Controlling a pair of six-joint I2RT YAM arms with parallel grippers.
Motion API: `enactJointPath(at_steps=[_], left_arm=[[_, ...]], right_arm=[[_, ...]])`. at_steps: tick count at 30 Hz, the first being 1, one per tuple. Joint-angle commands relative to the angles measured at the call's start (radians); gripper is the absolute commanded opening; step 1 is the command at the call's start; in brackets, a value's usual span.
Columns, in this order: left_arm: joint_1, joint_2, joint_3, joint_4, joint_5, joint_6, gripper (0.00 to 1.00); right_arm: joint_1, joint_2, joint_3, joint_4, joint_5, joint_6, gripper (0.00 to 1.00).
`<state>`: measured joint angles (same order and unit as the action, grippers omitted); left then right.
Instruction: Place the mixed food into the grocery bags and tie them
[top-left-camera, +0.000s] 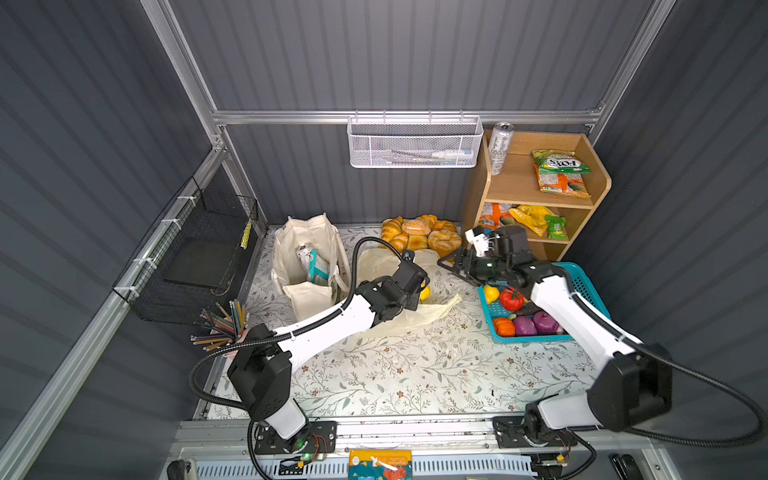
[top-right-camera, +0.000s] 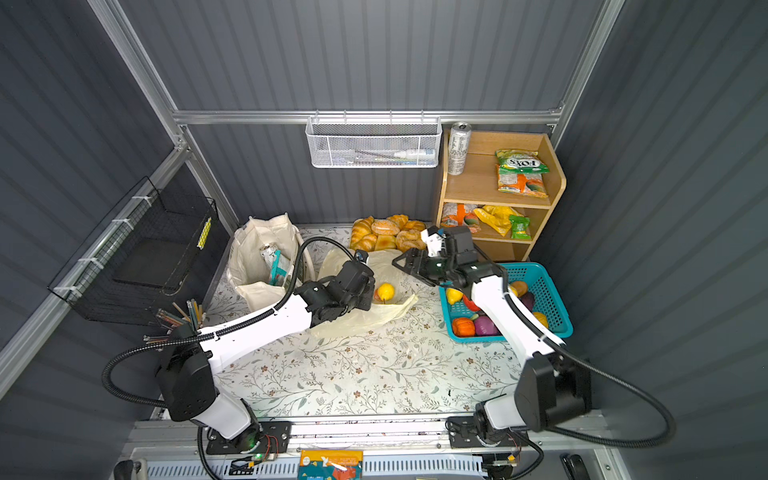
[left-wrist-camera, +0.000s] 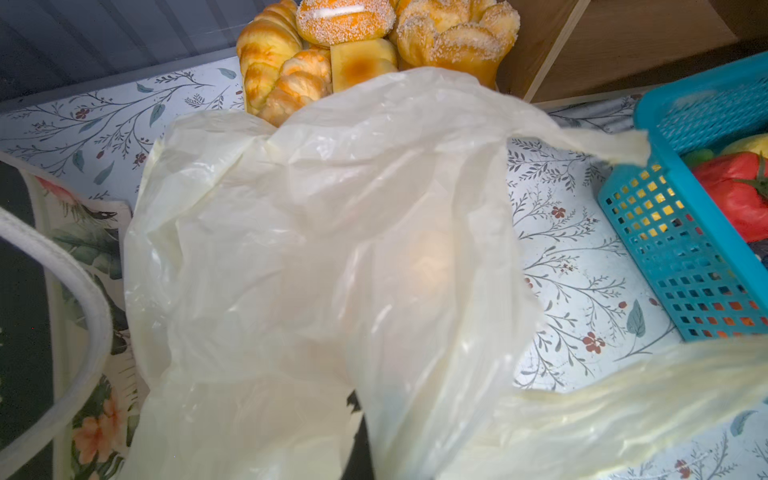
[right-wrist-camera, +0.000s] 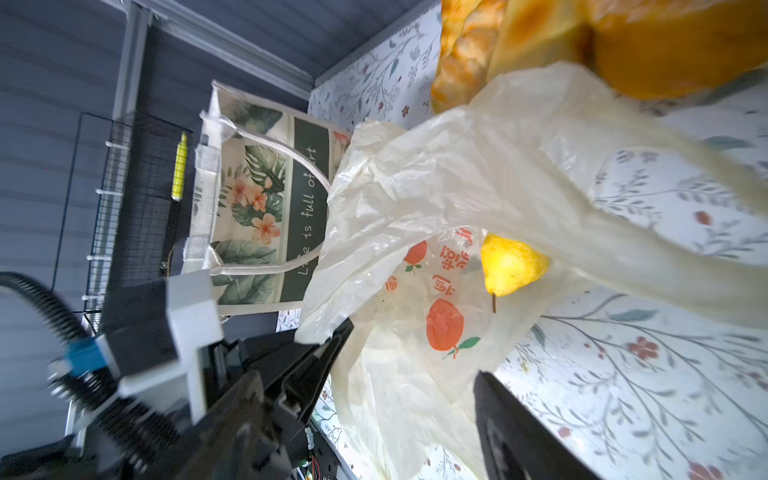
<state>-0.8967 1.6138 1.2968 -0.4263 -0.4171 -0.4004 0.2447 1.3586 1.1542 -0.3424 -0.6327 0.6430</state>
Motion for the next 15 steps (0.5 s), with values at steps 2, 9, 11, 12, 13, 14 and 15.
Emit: enactJointPath(at_steps=[2, 9, 11, 12, 13, 14, 15], left_arm=[[0.005, -0.025, 0.033, -0.014, 0.017, -0.020, 0.00], [0.004, -0.035, 0.025, 0.000, 0.035, -0.032, 0.00], [0.001, -0.035, 0.022, 0.003, 0.034, -0.032, 0.00], [0.000, -0.035, 0.022, 0.003, 0.032, -0.031, 0.00], [0.001, -0.035, 0.022, 0.004, 0.032, -0.031, 0.00], [0.001, -0.035, 0.022, 0.004, 0.032, -0.030, 0.00], [0.001, -0.035, 0.020, 0.003, 0.034, -0.031, 0.00]], right_arm=[[-0.130, -0.132, -0.075, -0.081, 0.051, 0.005, 0.79], [-0.252, -0.071, -0.099, -0.244, 0.285, -0.119, 0.76], [-0.252, -0.010, -0.108, -0.232, 0.337, -0.130, 0.76], [-0.252, 0.027, -0.108, -0.230, 0.344, -0.129, 0.76], [-0.252, 0.061, -0.109, -0.220, 0.345, -0.125, 0.75], [-0.252, 0.084, -0.114, -0.207, 0.352, -0.119, 0.75], [-0.252, 0.110, -0.122, -0.190, 0.365, -0.105, 0.75]])
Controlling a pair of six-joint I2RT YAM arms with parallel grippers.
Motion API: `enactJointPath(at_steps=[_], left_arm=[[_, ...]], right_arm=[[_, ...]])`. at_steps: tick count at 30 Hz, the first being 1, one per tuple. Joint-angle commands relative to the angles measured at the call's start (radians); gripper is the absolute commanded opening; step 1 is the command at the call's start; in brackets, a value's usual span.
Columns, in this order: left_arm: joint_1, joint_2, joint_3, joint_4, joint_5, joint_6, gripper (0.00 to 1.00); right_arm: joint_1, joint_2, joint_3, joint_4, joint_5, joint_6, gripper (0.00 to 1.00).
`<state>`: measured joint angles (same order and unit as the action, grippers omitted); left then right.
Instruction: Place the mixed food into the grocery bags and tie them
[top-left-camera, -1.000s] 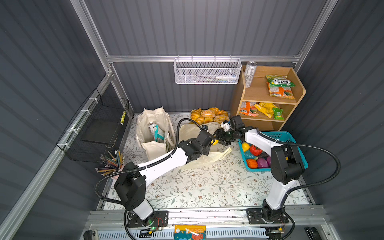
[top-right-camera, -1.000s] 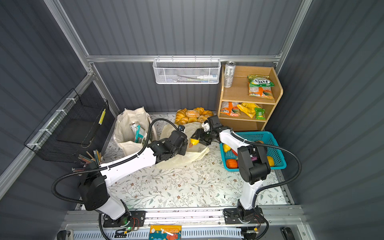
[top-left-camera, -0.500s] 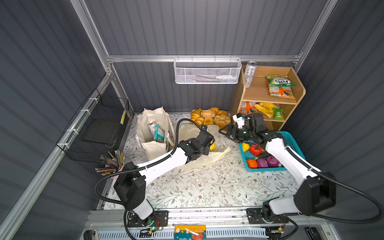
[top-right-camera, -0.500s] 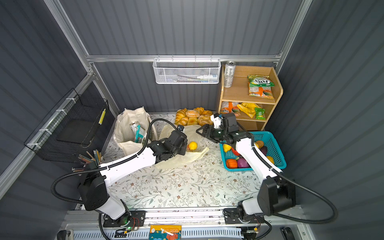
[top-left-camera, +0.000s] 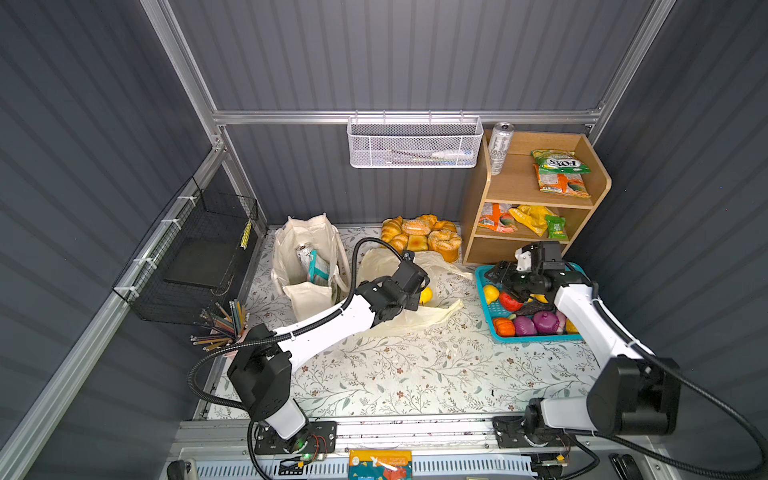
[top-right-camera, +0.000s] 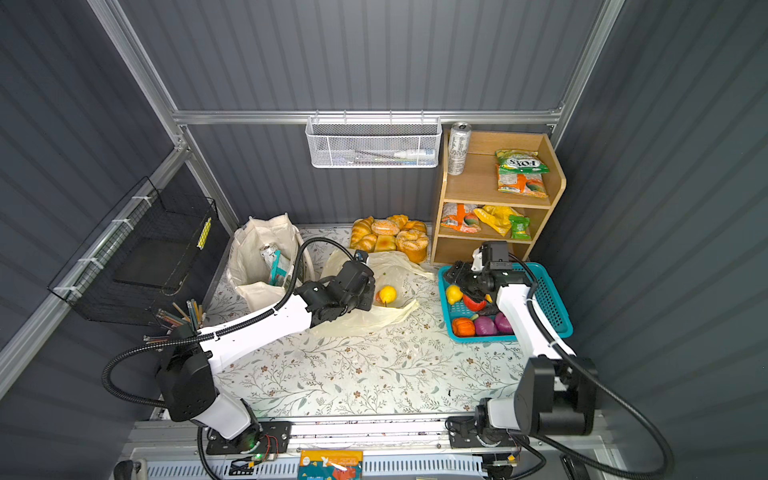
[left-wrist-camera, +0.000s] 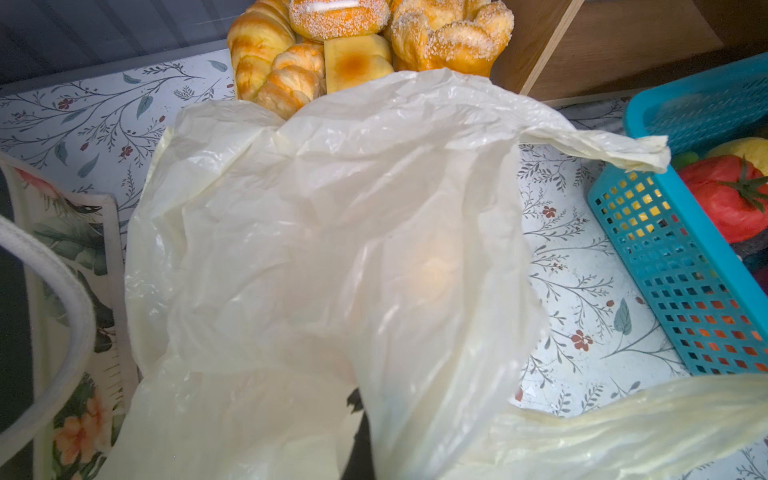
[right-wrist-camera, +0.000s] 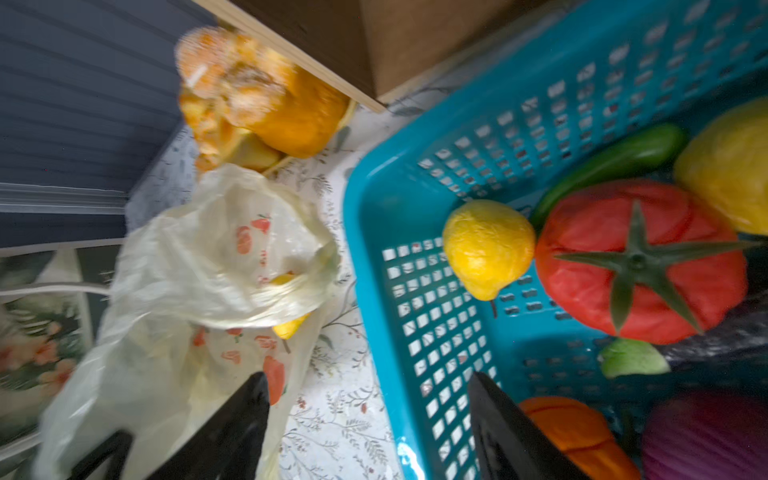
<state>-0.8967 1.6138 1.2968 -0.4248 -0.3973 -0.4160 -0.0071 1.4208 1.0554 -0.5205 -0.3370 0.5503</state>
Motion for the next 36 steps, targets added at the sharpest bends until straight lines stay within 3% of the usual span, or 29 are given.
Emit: enactJointPath(at_steps=[1, 9, 23, 26, 30, 36], left_arm=[[0.001, -0.036, 0.019, 0.004, 0.013, -0.015, 0.00], [0.001, -0.050, 0.003, 0.009, 0.011, -0.016, 0.00], [0.001, -0.049, -0.008, 0.017, 0.012, -0.017, 0.00], [0.001, -0.048, -0.004, 0.017, 0.011, -0.016, 0.00], [0.001, -0.043, -0.002, 0.015, 0.012, -0.017, 0.00], [0.001, -0.036, 0.002, 0.007, 0.009, -0.015, 0.00]], right_arm=[[0.000, 0.072, -0.028, 0.006, 0.079, -0.001, 0.74], [-0.006, 0.188, -0.031, 0.094, 0.170, 0.118, 0.71], [-0.002, 0.313, 0.023, 0.163, 0.090, 0.186, 0.71], [-0.002, 0.306, 0.012, 0.175, 0.083, 0.181, 0.65], [-0.002, 0.277, -0.007, 0.184, 0.070, 0.169, 0.50], [-0.007, 0.169, -0.046, 0.188, 0.064, 0.169, 0.44]])
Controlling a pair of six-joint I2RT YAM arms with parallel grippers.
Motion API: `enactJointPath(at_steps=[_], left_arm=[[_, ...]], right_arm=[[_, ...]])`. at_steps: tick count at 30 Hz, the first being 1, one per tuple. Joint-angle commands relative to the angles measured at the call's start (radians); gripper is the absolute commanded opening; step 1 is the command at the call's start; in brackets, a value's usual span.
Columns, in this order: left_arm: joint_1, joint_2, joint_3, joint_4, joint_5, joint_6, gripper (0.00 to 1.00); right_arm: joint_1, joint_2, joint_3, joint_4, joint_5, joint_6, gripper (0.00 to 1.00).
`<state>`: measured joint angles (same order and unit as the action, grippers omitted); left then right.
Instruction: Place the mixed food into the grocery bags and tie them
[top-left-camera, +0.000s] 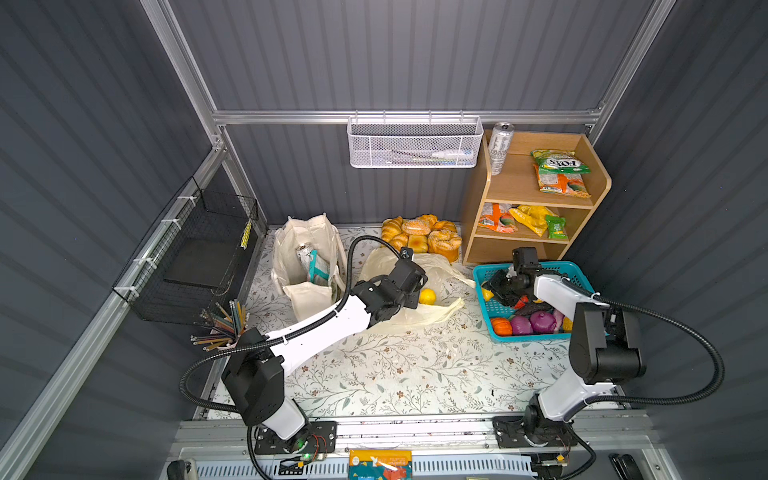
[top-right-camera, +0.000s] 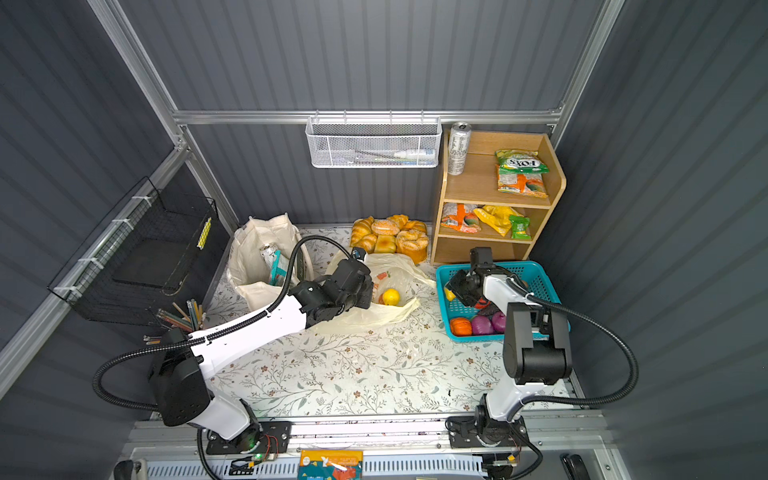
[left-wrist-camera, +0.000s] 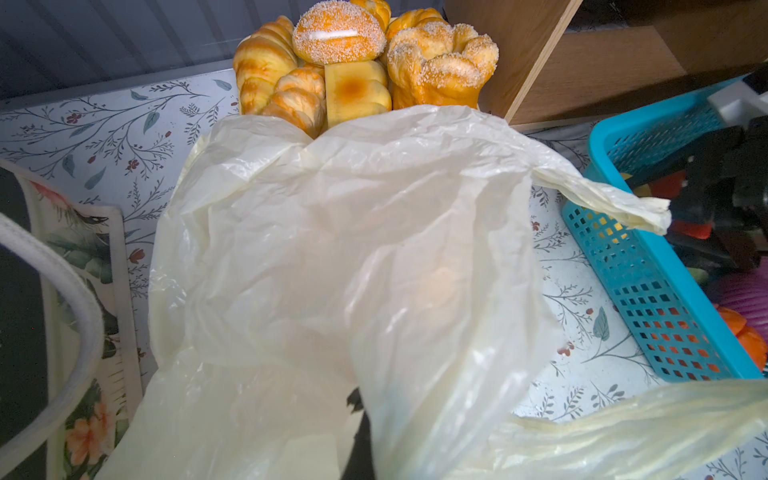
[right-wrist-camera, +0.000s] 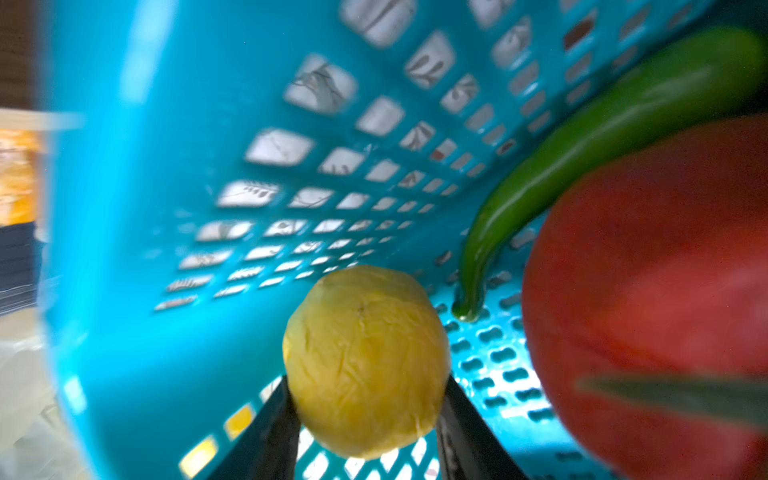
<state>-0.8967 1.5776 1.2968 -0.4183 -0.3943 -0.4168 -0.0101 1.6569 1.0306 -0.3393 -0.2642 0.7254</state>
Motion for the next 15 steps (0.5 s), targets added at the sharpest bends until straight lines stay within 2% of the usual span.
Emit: enactJointPath(at_steps=[1, 6, 10, 15], left_arm=[[0.001, 0.001, 0.002, 0.000, 0.005, -0.014, 0.00], [0.001, -0.002, -0.001, -0.007, 0.002, -0.012, 0.00], [0.001, -0.001, -0.001, -0.009, 0.002, -0.010, 0.00], [0.001, 0.004, -0.002, -0.012, 0.008, -0.012, 0.00]], right_arm=[[-0.004, -0.094, -0.032, 0.008, -0.008, -0.003, 0.44], [-0.004, -0.282, -0.091, 0.002, -0.024, -0.002, 0.44], [0.008, -0.401, -0.138, -0.010, -0.104, 0.007, 0.44], [0.112, -0.505, -0.176, -0.020, -0.147, 0.029, 0.44]])
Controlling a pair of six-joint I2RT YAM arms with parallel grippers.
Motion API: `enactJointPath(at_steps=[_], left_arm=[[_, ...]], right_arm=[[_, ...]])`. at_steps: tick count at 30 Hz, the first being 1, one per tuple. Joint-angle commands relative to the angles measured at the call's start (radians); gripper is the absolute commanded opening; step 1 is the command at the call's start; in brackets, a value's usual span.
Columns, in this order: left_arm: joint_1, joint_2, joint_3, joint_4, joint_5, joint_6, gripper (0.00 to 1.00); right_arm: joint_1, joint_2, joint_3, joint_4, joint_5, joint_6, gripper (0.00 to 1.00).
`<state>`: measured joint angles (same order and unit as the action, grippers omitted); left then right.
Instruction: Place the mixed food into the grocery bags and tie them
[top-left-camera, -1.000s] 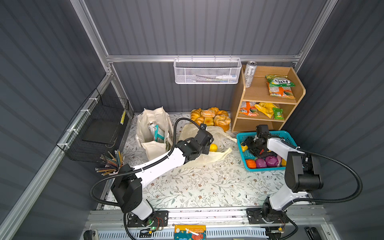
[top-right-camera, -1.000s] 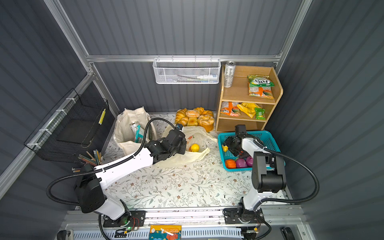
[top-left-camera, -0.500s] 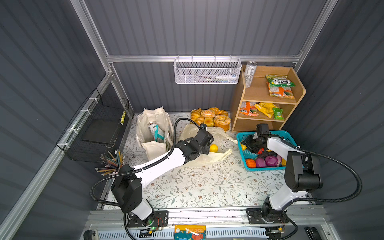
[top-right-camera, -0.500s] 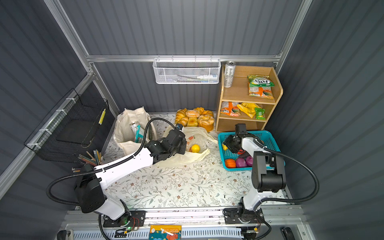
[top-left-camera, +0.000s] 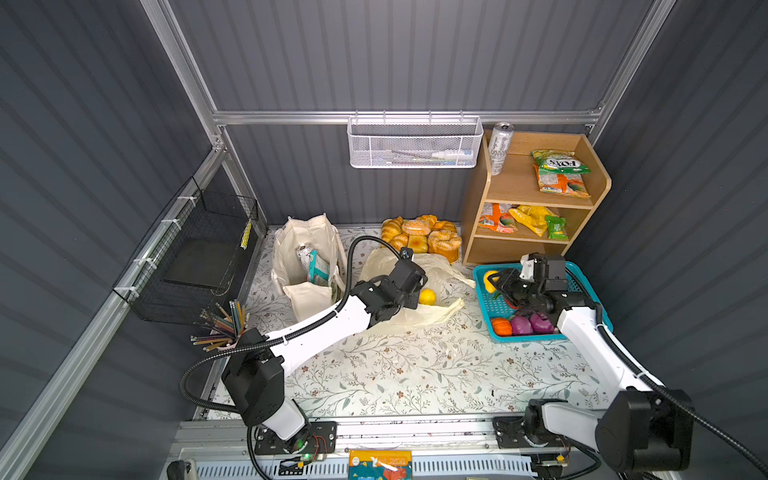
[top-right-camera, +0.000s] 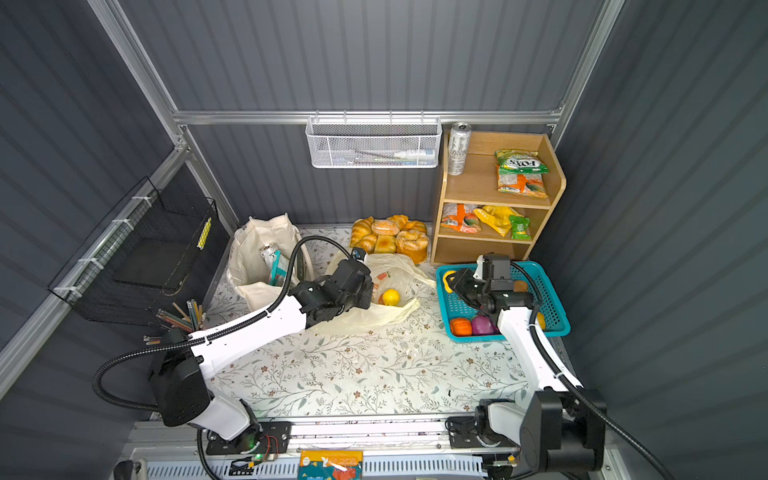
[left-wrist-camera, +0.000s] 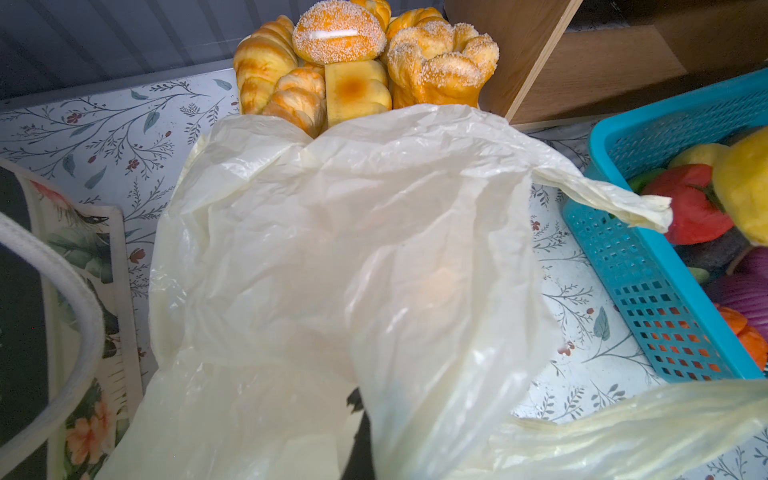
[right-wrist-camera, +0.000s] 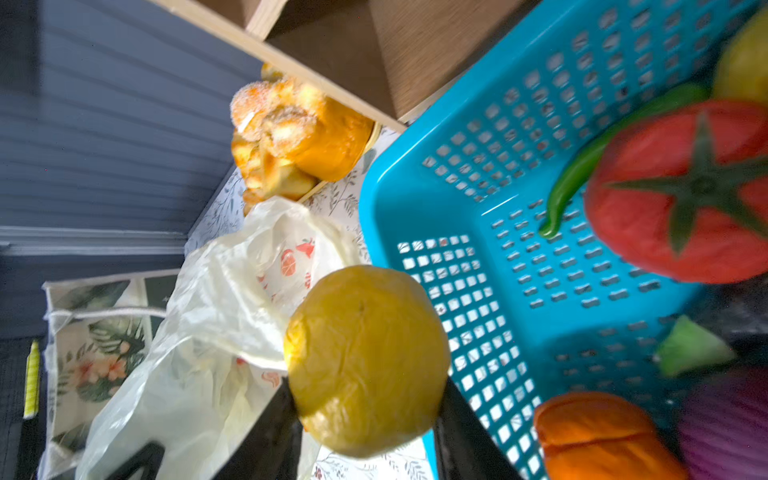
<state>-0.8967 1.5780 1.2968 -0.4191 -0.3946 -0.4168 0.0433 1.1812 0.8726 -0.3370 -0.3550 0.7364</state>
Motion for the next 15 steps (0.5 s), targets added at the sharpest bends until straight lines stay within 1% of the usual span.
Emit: enactJointPath(at_steps=[1, 4, 8, 12, 15], left_arm=[[0.001, 0.005, -0.002, -0.011, 0.008, -0.011, 0.00], [0.001, 0.010, 0.001, -0.010, 0.009, -0.010, 0.00], [0.001, 0.016, 0.007, -0.007, 0.014, -0.010, 0.00], [-0.002, 0.020, 0.011, -0.002, 0.024, -0.010, 0.00], [-0.006, 0.021, 0.013, 0.001, 0.029, -0.010, 0.00]], right_arm=[[0.090, -0.033, -0.017, -0.018, -0.057, 0.024, 0.44], [0.196, -0.013, 0.003, 0.007, -0.050, 0.048, 0.44], [0.312, 0.074, 0.060, 0.061, -0.041, 0.080, 0.44], [0.365, 0.226, 0.175, 0.099, -0.043, 0.078, 0.44], [0.383, 0.374, 0.299, 0.108, -0.059, 0.069, 0.47]])
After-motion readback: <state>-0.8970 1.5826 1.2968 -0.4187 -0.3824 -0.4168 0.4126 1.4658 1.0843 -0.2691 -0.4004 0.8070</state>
